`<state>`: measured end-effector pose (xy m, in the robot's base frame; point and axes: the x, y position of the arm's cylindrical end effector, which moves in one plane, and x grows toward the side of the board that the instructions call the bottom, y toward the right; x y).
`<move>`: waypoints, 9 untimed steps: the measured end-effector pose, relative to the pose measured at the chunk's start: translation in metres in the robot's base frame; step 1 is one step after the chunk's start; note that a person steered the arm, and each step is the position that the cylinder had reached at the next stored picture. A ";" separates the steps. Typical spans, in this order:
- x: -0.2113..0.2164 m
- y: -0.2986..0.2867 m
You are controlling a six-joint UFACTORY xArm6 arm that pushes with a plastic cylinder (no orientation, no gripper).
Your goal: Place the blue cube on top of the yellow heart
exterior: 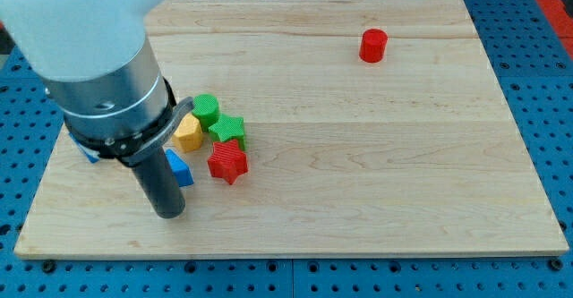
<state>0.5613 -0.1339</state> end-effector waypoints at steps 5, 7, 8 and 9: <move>-0.070 -0.093; -0.103 -0.102; -0.117 -0.120; -0.126 -0.093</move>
<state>0.4351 -0.2269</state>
